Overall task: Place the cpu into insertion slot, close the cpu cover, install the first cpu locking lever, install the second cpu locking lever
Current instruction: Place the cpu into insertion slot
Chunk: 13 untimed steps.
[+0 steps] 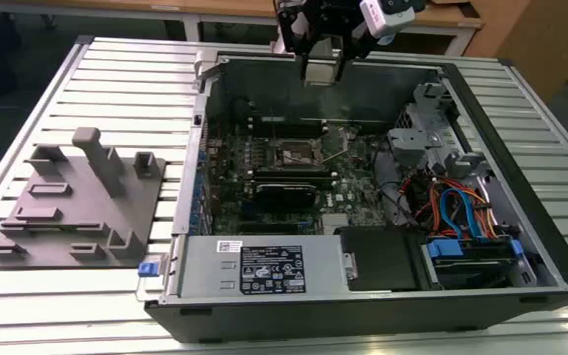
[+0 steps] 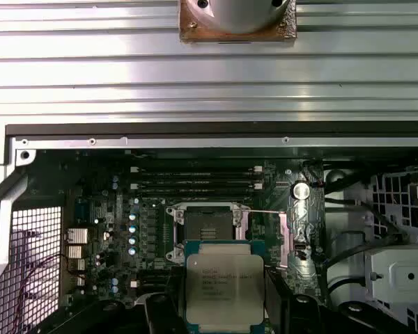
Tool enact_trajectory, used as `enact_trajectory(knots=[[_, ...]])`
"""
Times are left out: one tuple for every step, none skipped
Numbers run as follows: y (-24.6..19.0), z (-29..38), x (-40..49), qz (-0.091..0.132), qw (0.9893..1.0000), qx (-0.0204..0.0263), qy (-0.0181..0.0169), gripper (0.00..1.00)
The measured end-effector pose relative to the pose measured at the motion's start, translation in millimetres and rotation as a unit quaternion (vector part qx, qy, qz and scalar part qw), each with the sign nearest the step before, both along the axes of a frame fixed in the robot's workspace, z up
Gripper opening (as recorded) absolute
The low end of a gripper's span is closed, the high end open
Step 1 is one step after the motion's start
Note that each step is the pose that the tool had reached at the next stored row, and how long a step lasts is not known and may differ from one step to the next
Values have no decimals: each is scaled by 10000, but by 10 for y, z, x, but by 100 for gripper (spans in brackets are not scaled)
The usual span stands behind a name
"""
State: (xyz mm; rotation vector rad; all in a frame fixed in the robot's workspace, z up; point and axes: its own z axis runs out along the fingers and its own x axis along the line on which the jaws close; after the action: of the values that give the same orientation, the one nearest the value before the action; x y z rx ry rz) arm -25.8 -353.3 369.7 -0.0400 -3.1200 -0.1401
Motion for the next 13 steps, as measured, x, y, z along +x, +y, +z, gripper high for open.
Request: enact_trajectory(knots=[[0, 0, 0, 0, 10000, 0, 0, 54], [0, 0, 0, 0, 10000, 0, 0, 54], [0, 0, 0, 0, 10000, 0, 0, 54], [0, 0, 0, 0, 10000, 0, 0, 54], [0, 0, 0, 0, 10000, 0, 0, 54], [0, 0, 0, 0, 10000, 0, 0, 54], [0, 0, 0, 0, 10000, 0, 0, 54], [0, 0, 0, 0, 10000, 0, 0, 54], [0, 0, 0, 0, 10000, 0, 0, 54], [0, 0, 0, 0, 10000, 0, 0, 54], [0, 0, 0, 0, 10000, 0, 0, 54], [0, 0, 0, 0, 10000, 0, 0, 54], [0, 0, 0, -1, 10000, 0, 0, 54]])
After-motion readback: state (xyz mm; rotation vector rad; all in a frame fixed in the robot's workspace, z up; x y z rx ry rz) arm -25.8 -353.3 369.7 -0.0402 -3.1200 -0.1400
